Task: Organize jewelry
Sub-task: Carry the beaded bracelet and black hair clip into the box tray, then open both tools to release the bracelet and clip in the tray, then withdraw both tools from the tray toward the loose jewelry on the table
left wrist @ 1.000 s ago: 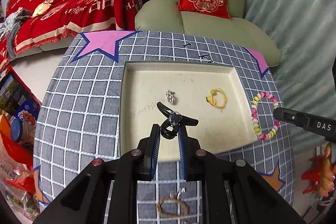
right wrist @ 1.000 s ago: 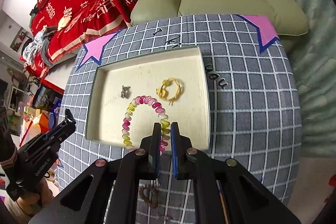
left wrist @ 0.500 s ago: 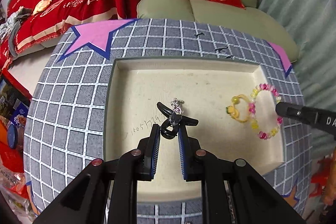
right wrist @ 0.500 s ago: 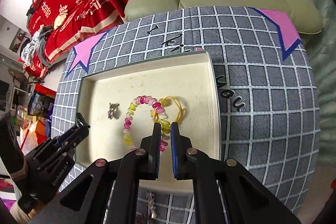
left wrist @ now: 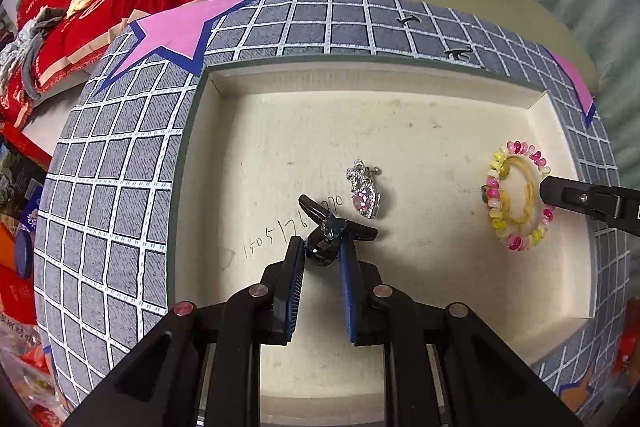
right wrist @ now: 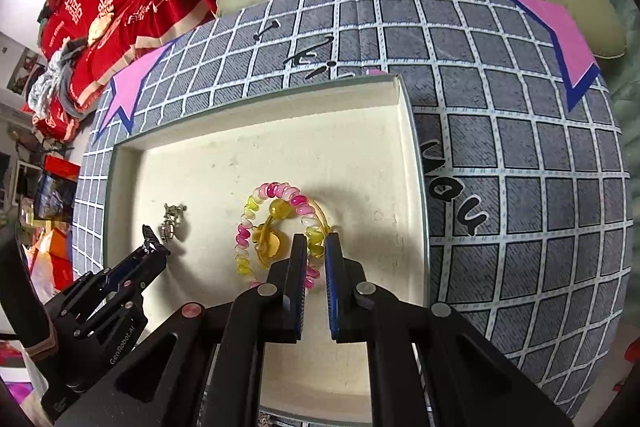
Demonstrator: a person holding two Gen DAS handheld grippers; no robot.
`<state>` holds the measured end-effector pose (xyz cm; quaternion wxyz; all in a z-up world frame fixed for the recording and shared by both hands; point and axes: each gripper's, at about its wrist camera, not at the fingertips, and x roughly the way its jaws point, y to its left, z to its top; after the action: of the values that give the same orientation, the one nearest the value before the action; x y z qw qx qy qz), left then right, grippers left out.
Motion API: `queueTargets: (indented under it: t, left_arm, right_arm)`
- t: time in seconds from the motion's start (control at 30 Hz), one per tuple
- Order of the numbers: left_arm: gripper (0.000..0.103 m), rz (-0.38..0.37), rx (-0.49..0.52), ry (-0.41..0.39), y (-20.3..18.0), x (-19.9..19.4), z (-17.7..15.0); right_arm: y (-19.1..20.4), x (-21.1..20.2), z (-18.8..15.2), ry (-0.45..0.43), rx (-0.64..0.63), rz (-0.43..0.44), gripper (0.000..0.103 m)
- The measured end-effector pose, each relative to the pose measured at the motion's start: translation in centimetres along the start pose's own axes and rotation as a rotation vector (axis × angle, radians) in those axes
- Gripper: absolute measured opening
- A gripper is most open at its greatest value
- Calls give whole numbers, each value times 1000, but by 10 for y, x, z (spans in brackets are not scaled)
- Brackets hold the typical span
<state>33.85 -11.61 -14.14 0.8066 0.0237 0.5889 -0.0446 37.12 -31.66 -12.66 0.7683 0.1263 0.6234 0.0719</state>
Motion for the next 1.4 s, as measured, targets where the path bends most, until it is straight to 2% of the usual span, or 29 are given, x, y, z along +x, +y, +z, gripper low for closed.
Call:
queueTargets:
  t: [0.37, 0.47, 0.5, 0.53, 0.73, 0.77, 0.8, 0.87, 0.9, 1.03, 1.2, 1.27, 1.3, 1.33, 1.4]
  left_arm:
    - [27, 21, 27, 12, -6, 1, 1]
    - [27, 25, 27, 15, -6, -1, 0]
    - [27, 30, 29, 14, -7, -2, 0]
    - [27, 33, 32, 13, -7, -3, -1]
    - [27, 27, 36, -12, -9, -17, -1]
    - [31, 21, 35, -16, -9, -20, -1]
    - [63, 17, 31, -20, -9, -23, 0]
    - [103, 30, 13, -43, -7, -30, -1]
    - [103, 36, 3, -80, -6, -38, -2]
    - [103, 11, 3, -79, -7, -47, -1]
    - [103, 8, 7, -123, -2, -70, -11]
    - [103, 1, 6, -129, 3, -79, -18]
    - [103, -6, 3, -125, 6, -82, -22]
    - [103, -17, 1, -119, 9, -85, -27]
    - [103, -34, -3, -107, 14, -92, -39]
  right_arm:
    - [-4, 14, -4, 39, -11, -22, 12]
    - [-5, 14, -4, 40, -4, -18, 29]
    - [-5, 12, -4, 37, -2, -15, 41]
    - [-5, 10, -4, 29, 3, -8, 46]
    - [-6, -13, -2, -15, 30, 48, 47]
    - [-6, -19, -2, -26, 33, 55, 49]
    - [-6, -23, -3, -34, 35, 60, 51]
    - [-7, -31, -5, -47, 43, 70, 52]
    - [-7, -35, -6, -52, 50, 74, 52]
    - [-8, -47, -12, -64, 77, 80, 52]
    - [-8, -60, -25, -72, 96, 92, 53]
    - [-8, -66, -32, -76, 101, 101, 65]
    - [-8, -70, -36, -81, 105, 108, 75]
    - [-8, -74, -40, -91, 109, 118, 79]
    - [-7, -81, -48, -101, 114, 125, 79]
